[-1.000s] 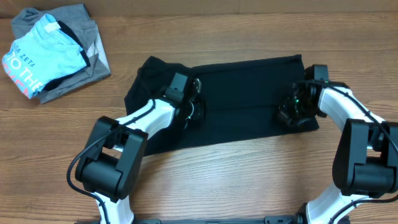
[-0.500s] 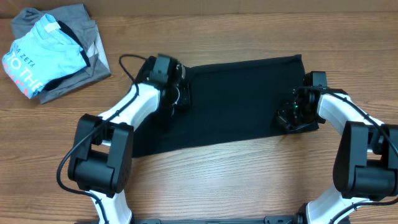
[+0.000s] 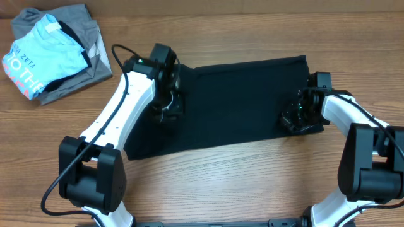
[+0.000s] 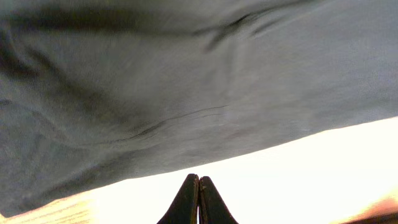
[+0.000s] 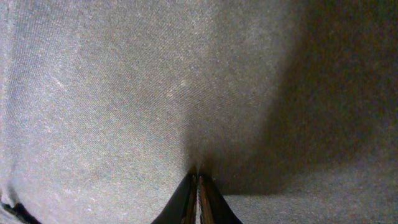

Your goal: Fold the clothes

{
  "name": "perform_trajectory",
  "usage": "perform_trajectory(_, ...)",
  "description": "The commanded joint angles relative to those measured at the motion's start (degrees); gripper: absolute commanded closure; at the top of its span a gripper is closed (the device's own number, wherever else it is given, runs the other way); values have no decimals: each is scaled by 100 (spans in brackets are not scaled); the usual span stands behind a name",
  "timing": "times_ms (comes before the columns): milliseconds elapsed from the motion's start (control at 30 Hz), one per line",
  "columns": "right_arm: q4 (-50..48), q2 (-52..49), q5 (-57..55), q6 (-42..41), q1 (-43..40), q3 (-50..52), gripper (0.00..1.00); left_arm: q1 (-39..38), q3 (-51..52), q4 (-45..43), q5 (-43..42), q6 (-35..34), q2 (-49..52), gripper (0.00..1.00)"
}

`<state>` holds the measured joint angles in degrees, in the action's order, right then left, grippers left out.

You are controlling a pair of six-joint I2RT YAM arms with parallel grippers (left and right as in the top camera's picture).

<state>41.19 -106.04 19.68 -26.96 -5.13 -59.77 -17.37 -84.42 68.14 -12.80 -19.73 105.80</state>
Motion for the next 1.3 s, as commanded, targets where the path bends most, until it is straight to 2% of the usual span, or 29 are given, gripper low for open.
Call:
perform_trajectory(0, -17, -136, -826, -160, -28, 179, 92, 24, 621, -127, 317, -273, -15, 96)
perform_trajectory(367, 168, -136, -1036, -155, -31, -118, 87, 109, 2006, -1322, 579, -522, -15, 96)
perform_trajectory(767, 540, -136, -1344, -160, -31, -118, 94, 859, 2949, -2065, 586, -518, -15, 96)
perform_trajectory(933, 780, -136, -1346, -181, -31, -118, 96, 1117, 3202, -2015, 595, -525, -15, 96)
perform_trajectory(1033, 955, -133, -1366, -466, -31, -116, 96, 1342, 3226, -1888, 599, -557, -15, 96)
perform_trajectory(1267, 1209, -133, -1366, -612, -28, 35, 96, 2179, 3226, -1646, 809, -555, -15, 96)
